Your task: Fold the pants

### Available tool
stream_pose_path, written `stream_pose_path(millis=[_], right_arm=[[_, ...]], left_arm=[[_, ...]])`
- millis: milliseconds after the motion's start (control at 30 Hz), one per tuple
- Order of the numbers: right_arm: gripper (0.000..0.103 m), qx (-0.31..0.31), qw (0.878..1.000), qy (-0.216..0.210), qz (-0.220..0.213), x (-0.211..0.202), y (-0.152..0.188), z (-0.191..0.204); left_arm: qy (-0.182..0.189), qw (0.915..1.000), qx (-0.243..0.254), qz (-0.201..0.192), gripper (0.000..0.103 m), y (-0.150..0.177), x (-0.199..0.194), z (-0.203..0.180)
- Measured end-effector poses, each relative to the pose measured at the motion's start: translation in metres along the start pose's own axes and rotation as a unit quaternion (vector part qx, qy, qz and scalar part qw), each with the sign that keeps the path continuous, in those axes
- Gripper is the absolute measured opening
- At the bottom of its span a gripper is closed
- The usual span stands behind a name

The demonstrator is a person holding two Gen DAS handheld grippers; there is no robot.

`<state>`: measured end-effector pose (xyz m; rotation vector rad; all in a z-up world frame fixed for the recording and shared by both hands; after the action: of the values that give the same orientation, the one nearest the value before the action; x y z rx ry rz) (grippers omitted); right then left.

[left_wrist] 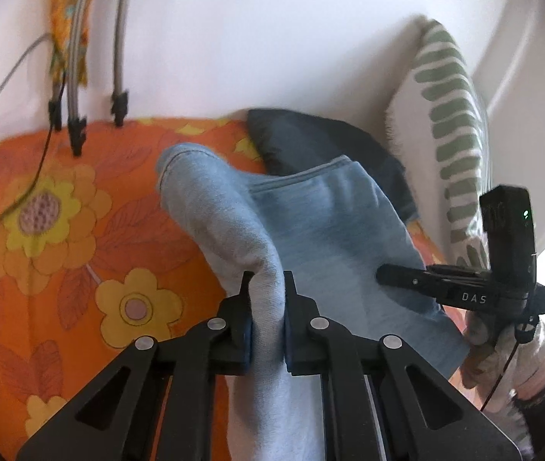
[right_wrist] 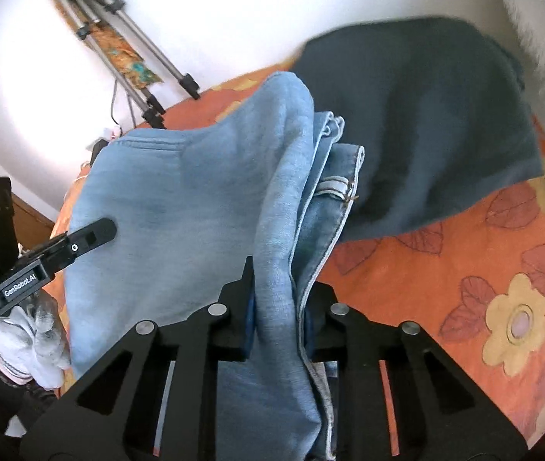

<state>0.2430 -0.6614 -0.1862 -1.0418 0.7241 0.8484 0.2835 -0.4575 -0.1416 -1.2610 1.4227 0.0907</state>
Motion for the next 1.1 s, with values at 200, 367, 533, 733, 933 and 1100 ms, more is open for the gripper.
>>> stream_pose_path(millis=[200,367,533,733,933,1100], right_arm=[[0.019,-0.059,0.995,0.061,-0.054,-0.039,0.007,0.039],[0.019,-0.079,0.988,0.086,-0.097,-0.082,0.000,0.057],[0.019,-0.083,0.981,0.111,-0.136,-0.125,-0.009,0.049],[0.019,-0.075,0.975,0.135,-0.163,-0.152,-0.033,0.041],[0.019,-0.065,0.969,0.159,-0.179,-0.166,-0.062,0.022],[0.019,-0.047,0.967,0.170,-0.185,-0.162,-0.090,-0.003]], left_arm=[[-0.001,0.9994,0.030,-0.019,0.009,-0.004,-0.026,-0.019],[0.002,0.9974,0.054,-0.047,0.009,-0.024,-0.050,-0.036],[0.008,0.9942,0.077,-0.075,0.009,-0.053,-0.063,-0.055],[0.015,0.9904,0.098,-0.096,0.009,-0.081,-0.059,-0.081],[0.029,0.9896,0.098,-0.102,0.009,-0.113,-0.039,-0.090],[0.015,0.9882,0.113,-0.103,0.009,-0.140,-0.011,-0.095]])
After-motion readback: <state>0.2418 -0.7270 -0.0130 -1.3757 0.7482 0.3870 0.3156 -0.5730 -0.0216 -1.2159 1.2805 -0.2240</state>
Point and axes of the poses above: each gripper's, at about its wrist camera, not at the fingertips, and x roughly the way its jaws point, z to its left, y to its underside, the point moved 4 cm from there along x, roughly the way its jaws point, and after that the axes turned 9 degrees about z, right-handed, at the moved point
